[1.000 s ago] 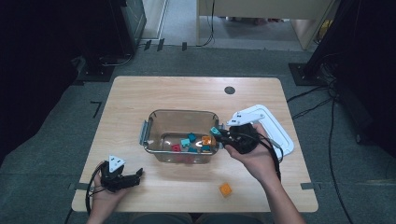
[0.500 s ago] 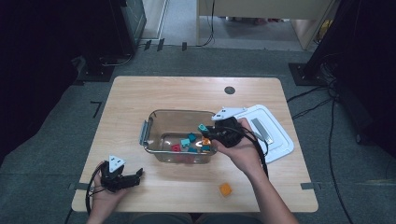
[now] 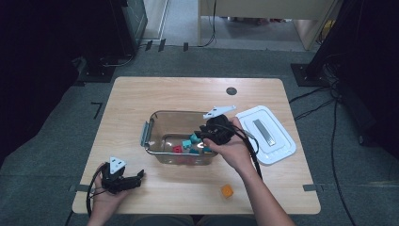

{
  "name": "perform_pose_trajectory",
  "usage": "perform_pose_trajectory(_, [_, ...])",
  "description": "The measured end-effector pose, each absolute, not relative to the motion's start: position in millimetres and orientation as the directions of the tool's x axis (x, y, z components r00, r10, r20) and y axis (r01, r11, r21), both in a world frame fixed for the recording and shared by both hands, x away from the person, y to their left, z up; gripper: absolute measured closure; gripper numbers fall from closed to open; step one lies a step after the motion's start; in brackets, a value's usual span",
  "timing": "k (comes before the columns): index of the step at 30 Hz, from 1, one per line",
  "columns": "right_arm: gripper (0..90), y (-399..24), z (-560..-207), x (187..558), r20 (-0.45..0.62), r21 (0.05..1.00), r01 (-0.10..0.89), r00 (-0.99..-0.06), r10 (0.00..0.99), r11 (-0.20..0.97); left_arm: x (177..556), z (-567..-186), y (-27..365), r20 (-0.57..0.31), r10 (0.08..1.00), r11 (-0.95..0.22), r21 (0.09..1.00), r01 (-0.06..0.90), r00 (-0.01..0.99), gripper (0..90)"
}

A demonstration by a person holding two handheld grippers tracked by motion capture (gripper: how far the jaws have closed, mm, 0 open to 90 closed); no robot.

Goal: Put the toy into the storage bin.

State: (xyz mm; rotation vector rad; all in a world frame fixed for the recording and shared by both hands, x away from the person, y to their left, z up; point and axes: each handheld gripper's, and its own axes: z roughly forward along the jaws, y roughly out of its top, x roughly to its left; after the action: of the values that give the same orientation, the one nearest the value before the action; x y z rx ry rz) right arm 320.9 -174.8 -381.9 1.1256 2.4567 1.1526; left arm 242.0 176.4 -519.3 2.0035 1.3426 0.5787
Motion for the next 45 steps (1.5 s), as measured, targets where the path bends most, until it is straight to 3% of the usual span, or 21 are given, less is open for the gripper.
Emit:
perform_pose_trajectory(24, [29.7,-227,-362,284,0.097,0.762,0.543,-0.634,0.768,0.352,242,-519,176,0.005,0.925,-0.265,0.722,0.639,0.379,7.0])
perform_pose_trajectory(45, [29.5,-265,-384,240,0.088,0.770,0.551,-0.591,0.802,0.321,242,-519,176,0.004,0.926,-0.264,0.722,0.640,0.378,7.0])
